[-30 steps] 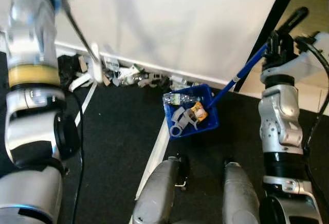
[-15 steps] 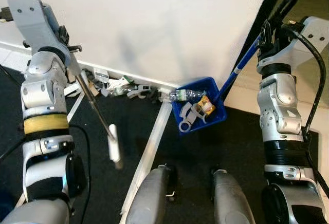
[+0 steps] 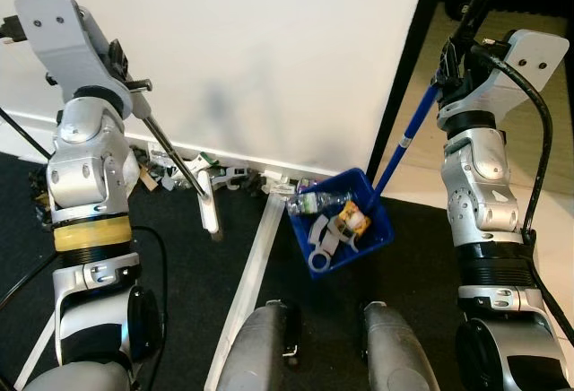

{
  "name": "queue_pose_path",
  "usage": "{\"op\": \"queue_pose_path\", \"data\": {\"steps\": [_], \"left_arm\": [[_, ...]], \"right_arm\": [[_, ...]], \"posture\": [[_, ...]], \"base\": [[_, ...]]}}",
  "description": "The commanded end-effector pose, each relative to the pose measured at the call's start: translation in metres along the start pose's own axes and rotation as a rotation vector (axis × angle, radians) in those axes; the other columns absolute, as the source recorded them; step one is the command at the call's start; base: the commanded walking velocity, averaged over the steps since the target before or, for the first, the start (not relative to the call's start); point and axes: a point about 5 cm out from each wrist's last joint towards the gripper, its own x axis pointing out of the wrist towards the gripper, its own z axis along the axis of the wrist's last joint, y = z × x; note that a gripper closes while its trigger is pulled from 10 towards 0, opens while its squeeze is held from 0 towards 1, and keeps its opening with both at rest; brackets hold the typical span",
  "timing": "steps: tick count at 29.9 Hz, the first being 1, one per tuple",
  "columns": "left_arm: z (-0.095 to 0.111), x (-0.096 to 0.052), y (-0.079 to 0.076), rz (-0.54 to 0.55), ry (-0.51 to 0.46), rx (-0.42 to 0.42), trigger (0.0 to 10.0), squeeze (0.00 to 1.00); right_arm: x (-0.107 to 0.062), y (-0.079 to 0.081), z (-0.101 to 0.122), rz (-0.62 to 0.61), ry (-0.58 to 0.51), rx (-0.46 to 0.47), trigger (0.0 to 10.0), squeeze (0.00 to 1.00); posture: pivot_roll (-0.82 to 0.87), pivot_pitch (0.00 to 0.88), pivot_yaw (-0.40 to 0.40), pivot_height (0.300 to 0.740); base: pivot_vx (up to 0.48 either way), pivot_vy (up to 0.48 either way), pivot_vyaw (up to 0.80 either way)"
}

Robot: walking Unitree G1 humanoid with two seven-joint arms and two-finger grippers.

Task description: Sweep floor

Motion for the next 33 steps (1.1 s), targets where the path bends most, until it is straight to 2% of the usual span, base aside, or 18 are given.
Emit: {"op": "queue_pose_path", "data": {"steps": [1,27,33], "left_arm": [[0.0045,-0.0040,-0.0014,0.011,-0.021,0.005,10.0,0.00],[-0.0023,-0.0059,-0.0101,0.012,0.005,-0.026,10.0,0.00],[-0.0044,-0.0064,-0.0112,0.008,0.012,-0.027,10.0,0.00]], "right_arm": [[0.0043,0.0047,0.0095,0.012,-0.054,0.018,10.0,0.00],[0.0054,0.0055,0.0039,0.005,-0.033,0.034,10.0,0.00],[0.0067,-0.0001,0.0025,-0.033,-0.024,0.026,10.0,0.00]], "posture": [[-0.04,0.054,0.081,0.740],[-0.03,0.061,0.076,0.740],[-0.03,0.062,0.077,0.740]], "base": [[0.000,0.000,0.00],[0.000,0.000,0.00],[0.000,0.000,0.73]]}}
